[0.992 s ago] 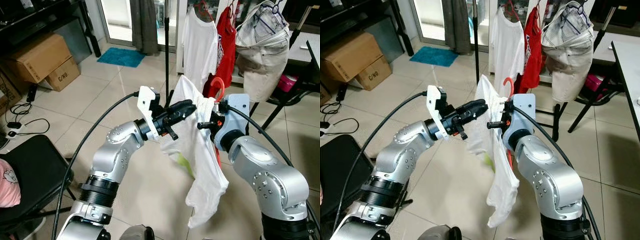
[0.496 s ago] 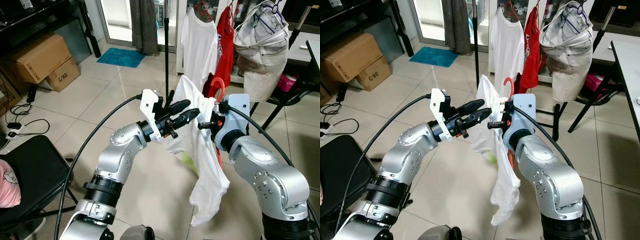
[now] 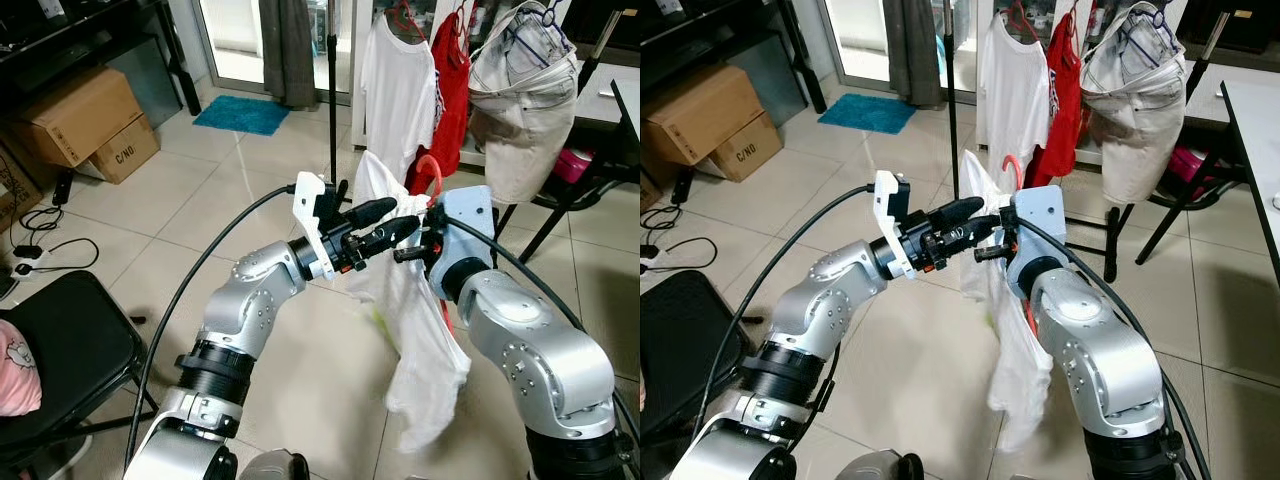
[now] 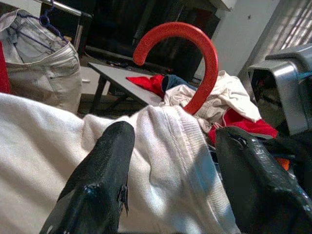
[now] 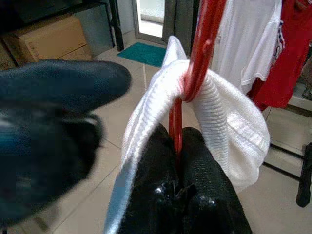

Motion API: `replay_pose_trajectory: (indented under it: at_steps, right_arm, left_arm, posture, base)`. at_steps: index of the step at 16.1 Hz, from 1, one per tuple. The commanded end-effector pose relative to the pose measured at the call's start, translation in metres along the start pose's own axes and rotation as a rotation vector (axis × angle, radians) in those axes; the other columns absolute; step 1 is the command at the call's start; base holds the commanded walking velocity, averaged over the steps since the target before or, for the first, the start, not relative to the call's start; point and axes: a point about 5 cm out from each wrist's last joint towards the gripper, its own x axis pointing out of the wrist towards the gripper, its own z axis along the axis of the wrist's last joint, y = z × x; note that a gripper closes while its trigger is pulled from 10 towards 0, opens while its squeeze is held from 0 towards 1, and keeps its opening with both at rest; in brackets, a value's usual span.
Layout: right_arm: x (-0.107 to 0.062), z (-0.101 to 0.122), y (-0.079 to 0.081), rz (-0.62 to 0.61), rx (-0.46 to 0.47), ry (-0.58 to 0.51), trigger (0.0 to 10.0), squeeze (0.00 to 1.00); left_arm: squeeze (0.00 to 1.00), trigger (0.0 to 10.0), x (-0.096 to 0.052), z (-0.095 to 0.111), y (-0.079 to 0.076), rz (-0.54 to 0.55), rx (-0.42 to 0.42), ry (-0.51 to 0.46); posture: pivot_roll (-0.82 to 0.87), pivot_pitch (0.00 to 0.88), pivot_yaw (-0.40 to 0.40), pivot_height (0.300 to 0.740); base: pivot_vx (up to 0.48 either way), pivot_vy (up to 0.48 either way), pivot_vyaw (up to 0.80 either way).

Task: Hang hanger

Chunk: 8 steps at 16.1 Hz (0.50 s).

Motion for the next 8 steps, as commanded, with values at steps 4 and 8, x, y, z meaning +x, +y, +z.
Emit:
replay_pose_trajectory:
  at_steps: [4, 8]
  right_arm:
    - [-0.0002, 0.0136, 0.0051, 0.013, -0.074, -0.064, 10.0, 0.0]
    - [-0.0003, 0.0138, 0.0097, 0.026, -0.089, -0.069, 10.0, 0.0]
  left_arm:
    - [0.0, 1.1, 0.0057, 0.001, 0.0046, -0.002, 0.028, 0.031]
    - [0.0, 0.0, 0.0086, 0.0009, 0.0096, 0.008, 0.041, 0.04]
  posture:
    - [-0.06, 0.018, 0.11, 0.74]
    - [-0.06, 0.009, 0.111, 0.74]
  base:
    - [0.0, 0.0, 0.0]
    - [0.0, 0.0, 0.0]
